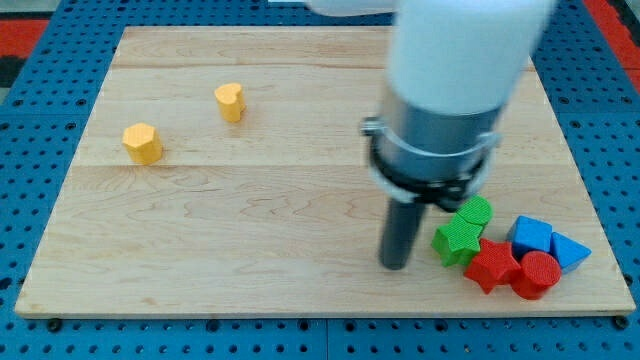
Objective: Slide the yellow hexagon towards the center left
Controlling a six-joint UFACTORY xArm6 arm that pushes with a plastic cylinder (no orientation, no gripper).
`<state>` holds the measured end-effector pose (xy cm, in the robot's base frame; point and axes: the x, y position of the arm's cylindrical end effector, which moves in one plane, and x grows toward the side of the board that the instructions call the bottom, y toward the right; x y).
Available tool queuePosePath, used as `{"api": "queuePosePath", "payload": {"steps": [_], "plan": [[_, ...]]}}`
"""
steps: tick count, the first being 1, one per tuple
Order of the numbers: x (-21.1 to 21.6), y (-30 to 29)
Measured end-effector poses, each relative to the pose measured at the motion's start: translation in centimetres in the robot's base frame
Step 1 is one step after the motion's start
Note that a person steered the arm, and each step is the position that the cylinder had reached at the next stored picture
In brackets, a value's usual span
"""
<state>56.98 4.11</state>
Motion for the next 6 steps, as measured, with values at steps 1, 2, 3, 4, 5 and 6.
{"api": "queuePosePath", "payload": {"steps": [1, 2, 3, 4, 5, 6], "plan": [[-0.1, -9.6], [-2.6, -20.9], [-7.0, -31.6], [-9.1, -34.6], [-15.7, -33.4], [-20.4, -30.7]]}}
